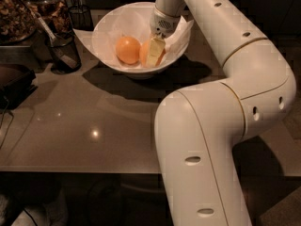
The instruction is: Pick orange from white bowl
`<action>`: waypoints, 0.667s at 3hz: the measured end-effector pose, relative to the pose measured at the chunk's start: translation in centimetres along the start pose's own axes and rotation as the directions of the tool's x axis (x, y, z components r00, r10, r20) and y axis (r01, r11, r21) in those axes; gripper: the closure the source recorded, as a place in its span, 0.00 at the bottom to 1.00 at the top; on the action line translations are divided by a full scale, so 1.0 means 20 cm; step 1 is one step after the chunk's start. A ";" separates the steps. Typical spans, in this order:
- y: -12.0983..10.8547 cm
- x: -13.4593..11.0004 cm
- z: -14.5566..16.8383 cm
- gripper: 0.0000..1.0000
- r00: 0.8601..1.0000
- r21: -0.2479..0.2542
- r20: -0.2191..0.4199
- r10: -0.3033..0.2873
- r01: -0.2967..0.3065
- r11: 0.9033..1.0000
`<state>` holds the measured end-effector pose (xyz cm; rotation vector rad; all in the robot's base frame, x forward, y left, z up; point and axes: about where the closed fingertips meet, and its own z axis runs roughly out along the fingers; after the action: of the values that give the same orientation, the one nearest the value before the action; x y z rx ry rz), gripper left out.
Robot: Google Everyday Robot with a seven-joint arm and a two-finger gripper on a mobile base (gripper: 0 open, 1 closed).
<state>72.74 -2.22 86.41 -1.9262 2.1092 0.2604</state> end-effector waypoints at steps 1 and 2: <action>0.01 -0.01 -0.02 0.93 1.000 0.001 0.030 -0.006 0.005 1.000; -0.02 -0.06 -0.07 1.00 0.999 0.050 0.038 -0.024 0.022 0.999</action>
Offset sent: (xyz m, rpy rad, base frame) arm -0.0133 0.0055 0.0341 0.0139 -0.0878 0.0171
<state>73.02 -1.55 88.11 -1.9006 2.0484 0.2370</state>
